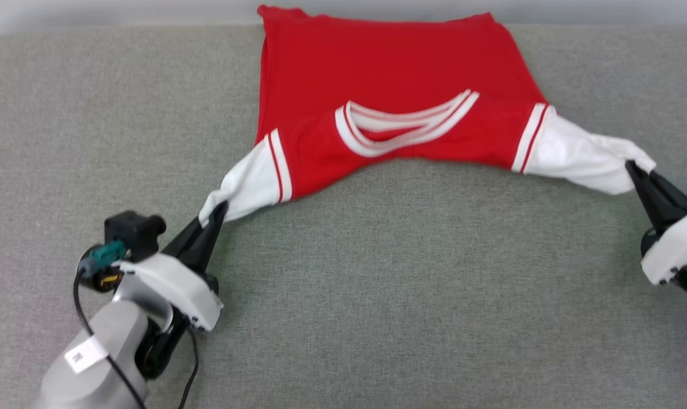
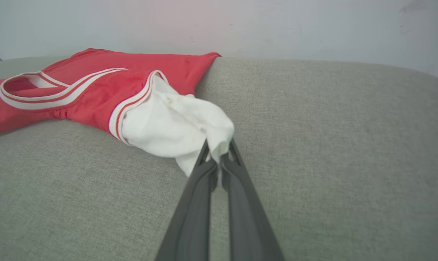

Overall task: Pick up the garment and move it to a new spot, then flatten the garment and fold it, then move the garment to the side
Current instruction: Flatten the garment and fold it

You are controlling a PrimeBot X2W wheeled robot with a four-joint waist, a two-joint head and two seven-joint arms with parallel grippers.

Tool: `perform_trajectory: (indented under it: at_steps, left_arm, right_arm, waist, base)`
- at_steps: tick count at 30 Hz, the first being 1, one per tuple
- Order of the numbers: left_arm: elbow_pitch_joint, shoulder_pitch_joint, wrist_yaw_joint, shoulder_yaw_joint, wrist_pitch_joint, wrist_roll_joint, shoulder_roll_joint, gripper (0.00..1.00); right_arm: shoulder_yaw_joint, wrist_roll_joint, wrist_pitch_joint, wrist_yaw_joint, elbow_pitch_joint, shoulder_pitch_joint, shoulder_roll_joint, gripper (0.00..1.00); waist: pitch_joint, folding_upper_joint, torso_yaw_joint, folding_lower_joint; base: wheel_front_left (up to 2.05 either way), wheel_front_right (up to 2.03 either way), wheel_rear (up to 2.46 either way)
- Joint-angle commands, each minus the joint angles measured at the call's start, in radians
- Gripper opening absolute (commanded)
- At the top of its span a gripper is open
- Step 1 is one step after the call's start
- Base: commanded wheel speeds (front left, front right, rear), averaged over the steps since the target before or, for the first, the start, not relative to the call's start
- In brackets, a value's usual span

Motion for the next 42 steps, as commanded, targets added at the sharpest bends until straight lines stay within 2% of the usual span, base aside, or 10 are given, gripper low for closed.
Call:
perform_trajectory:
  at_steps: [1,10,23,31,42]
  left_arm:
    - [-0.027,0.047,0.001,0.012,-0.002,-0.007,0.016,0.00]
    - [-0.126,0.187,0.001,0.052,-0.002,-0.011,0.052,0.00]
    - [-0.251,0.394,0.000,0.038,-0.002,-0.029,0.126,0.00]
    - [-0.320,0.537,0.000,0.116,-0.002,0.021,0.129,0.00]
    - [-0.368,0.675,0.000,0.155,-0.002,0.043,0.133,0.00]
  right_arm:
    - [0.009,0.017,-0.013,-0.002,-0.010,0.032,-0.018,0.00]
    - [0.041,0.057,-0.056,-0.002,-0.052,0.132,-0.066,0.00]
    - [0.049,0.110,-0.084,-0.002,-0.140,0.299,-0.124,0.00]
    - [0.027,0.134,-0.088,-0.002,-0.227,0.415,-0.151,0.00]
    - [-0.012,0.182,-0.084,-0.002,-0.340,0.570,-0.197,0.00]
  waist:
    - [-0.021,0.0000,-0.009,0.0003]
    - [-0.076,0.0000,-0.016,0.0003]
    - [-0.145,0.0000,-0.032,0.0003]
    - [-0.178,0.0000,-0.039,0.0003]
    - [-0.204,0.0000,-0.030,0.0003]
  base:
    - [0.00,0.00,0.00]
    - [0.00,0.00,0.00]
    - [0.00,0.00,0.00]
    - [0.00,0.00,0.00]
    - [0.00,0.00,0.00]
